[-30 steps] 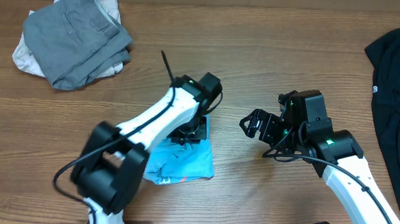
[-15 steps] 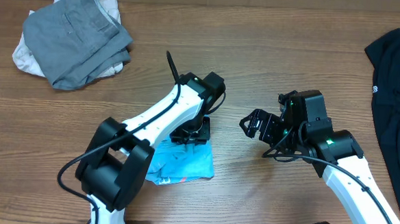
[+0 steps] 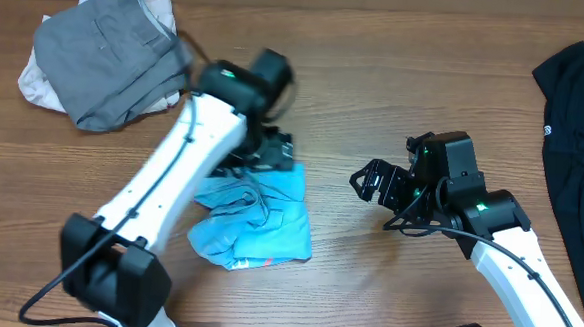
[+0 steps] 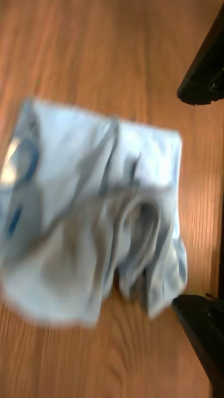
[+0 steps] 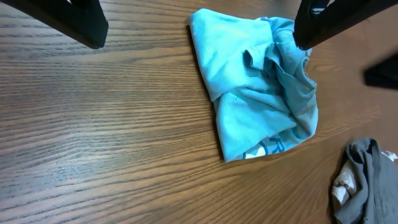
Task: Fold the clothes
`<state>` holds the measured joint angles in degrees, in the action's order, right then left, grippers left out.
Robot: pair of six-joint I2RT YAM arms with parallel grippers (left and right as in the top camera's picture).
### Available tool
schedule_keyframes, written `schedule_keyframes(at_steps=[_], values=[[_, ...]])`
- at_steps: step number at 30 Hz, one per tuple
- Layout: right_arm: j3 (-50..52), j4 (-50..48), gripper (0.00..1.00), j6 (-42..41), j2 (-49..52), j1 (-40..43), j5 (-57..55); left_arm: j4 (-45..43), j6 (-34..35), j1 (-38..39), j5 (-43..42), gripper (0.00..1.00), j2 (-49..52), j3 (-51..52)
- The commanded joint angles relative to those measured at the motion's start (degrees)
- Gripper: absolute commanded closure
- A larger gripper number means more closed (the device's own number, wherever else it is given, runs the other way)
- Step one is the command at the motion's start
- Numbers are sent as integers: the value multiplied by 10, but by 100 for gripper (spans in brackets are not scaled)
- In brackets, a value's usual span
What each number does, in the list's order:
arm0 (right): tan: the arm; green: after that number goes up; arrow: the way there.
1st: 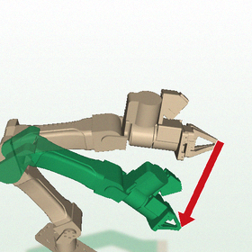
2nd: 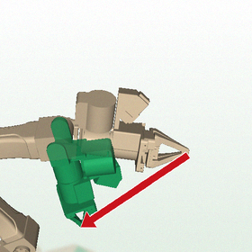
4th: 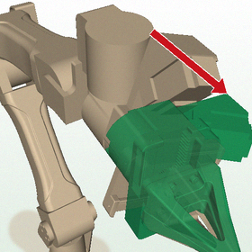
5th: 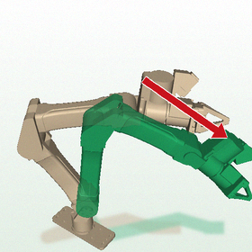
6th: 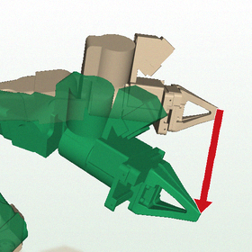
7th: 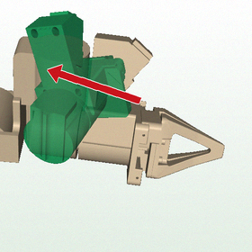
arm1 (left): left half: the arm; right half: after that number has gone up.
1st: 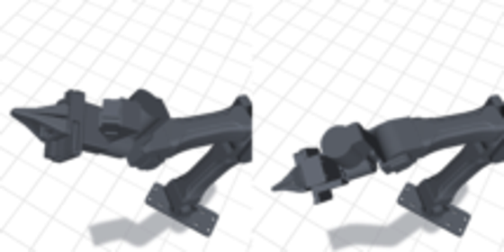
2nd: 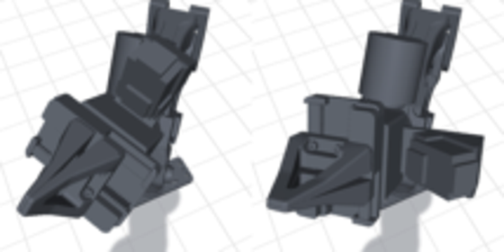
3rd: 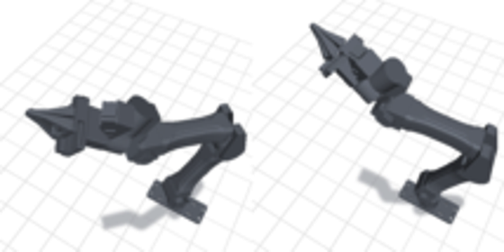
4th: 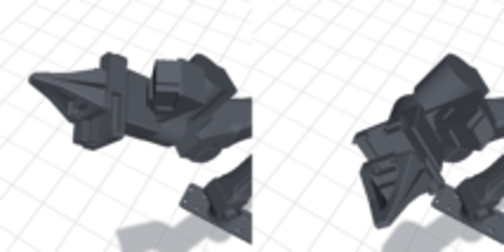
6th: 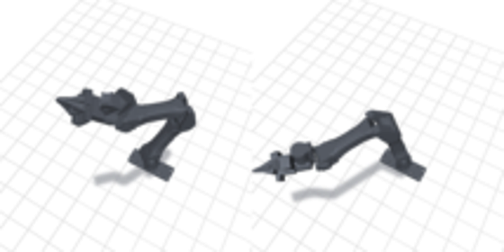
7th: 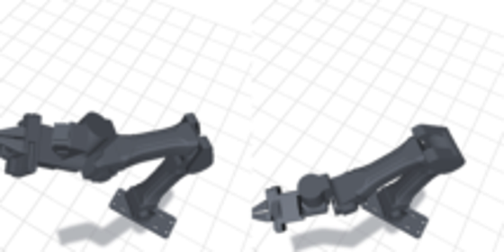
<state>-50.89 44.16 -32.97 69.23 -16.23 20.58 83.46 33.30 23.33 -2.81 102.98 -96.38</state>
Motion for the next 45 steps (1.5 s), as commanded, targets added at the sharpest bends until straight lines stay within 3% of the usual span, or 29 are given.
schedule_keyframes(at_steps=[1,7,11,15,19,34,45], values=[[-2,-3,0,1,0,-1,-4,15,-42,-69,-3,0,-11,-6],[-2,-3,0,1,0,-1,-4,12,-68,-197,-17,0,-11,63],[-2,-3,0,1,0,-1,-4,-37,-163,-265,-144,1,-11,144],[-2,-3,0,1,0,-1,-4,-111,-211,-301,-212,3,-11,229],[-2,-3,0,1,0,-1,-4,-161,-235,-307,-253,4,-11,280],[-2,-3,0,1,0,-1,-3,-241,-218,-308,-208,8,-7,308],[-2,-3,0,1,0,-1,-4,-276,-226,-308,-273,13,40,311]])
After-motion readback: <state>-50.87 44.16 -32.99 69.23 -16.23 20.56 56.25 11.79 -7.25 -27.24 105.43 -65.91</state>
